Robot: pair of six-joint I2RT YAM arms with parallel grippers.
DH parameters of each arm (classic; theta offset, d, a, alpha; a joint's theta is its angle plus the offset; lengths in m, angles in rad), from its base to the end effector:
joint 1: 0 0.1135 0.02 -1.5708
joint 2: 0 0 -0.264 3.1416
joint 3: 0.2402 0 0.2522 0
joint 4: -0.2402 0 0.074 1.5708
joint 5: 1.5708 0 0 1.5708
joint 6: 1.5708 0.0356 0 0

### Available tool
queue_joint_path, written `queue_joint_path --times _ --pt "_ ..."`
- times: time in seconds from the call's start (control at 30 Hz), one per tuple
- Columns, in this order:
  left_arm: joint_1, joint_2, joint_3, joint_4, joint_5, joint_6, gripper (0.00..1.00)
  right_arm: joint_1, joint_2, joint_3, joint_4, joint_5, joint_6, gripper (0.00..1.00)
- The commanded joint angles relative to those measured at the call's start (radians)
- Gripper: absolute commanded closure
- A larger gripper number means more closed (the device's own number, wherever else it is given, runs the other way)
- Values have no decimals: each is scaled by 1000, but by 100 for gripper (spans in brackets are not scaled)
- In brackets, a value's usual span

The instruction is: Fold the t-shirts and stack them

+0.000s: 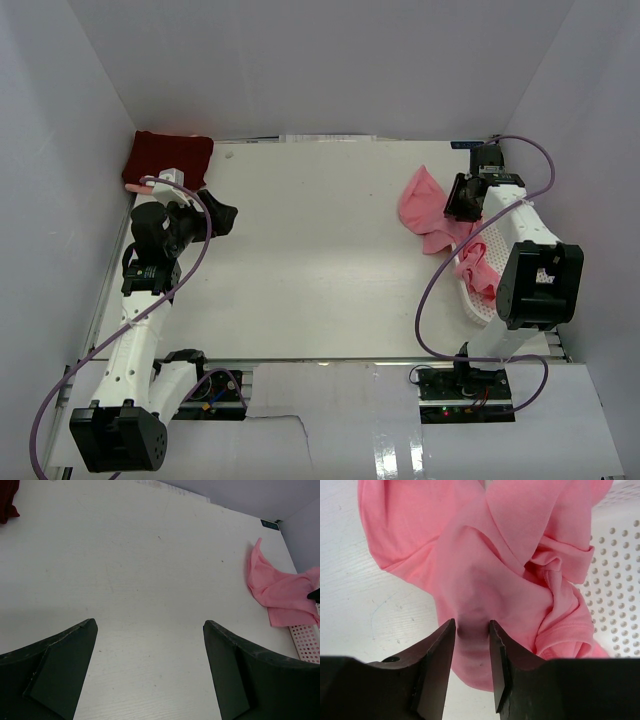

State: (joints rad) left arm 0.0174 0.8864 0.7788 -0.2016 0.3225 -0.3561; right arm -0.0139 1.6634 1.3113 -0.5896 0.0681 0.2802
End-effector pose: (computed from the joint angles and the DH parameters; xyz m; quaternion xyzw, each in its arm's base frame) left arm 0.2059 -0.0077 0.3186 -0.0549 0.8008 -0.2259 0.5520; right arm 0.3594 -0.0074 0.2597 0.1497 0.9386 0.0090 0.3108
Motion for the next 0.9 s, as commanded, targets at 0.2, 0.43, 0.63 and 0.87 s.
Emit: queue_joint_path --times 0.2,0.43,0.63,0.87 --pt "0 -18 8 14 9 3 2 -6 -7 22 -4 -27 -1 63" --pt "0 -17 8 16 9 3 2 -6 -11 22 -6 -27 -3 92" --pt "1 -18 8 18 7 2 2 -4 -74 48 36 -138 -7 92" --pt "0 -4 11 19 15 3 2 164 -77 310 -93 -390 -78 92"
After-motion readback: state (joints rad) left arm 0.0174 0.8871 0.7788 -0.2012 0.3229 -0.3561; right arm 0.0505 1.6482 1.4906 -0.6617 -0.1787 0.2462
